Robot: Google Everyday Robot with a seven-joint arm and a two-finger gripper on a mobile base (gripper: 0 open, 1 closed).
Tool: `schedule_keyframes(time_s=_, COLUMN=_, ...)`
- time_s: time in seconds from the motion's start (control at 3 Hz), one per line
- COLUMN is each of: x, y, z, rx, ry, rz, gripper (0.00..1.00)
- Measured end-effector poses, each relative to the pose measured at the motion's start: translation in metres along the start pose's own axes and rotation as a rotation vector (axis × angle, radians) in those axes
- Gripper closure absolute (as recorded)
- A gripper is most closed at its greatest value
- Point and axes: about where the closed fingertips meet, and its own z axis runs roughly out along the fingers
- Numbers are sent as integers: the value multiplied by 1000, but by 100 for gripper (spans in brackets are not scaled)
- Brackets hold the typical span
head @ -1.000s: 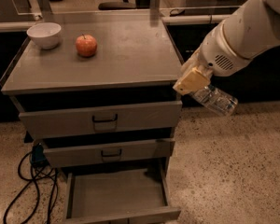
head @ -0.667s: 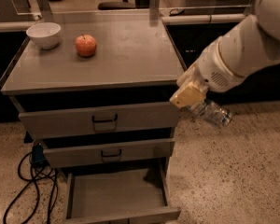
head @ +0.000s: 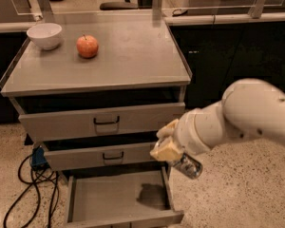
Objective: Place redbull can into bottom drawer
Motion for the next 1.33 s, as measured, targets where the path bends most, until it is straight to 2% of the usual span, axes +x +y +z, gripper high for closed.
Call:
schedule_keyframes(time_s=0.33, x=52, y=38, z=93, rx=-77, ry=-21, rz=62, gripper=100)
schedule_keyframes(time_s=0.67, x=52, y=38, z=93, rx=-78, ry=-20, rz=62, gripper=100)
schedule_keyframes(time_s=1.0, x=73, y=22, z=99, rx=-78, ry=-56, rz=84, gripper=100)
schedule_keyframes(time_s=1.33, x=103, y=-17, z=118, rx=-65, ry=-135, rz=73, gripper=100)
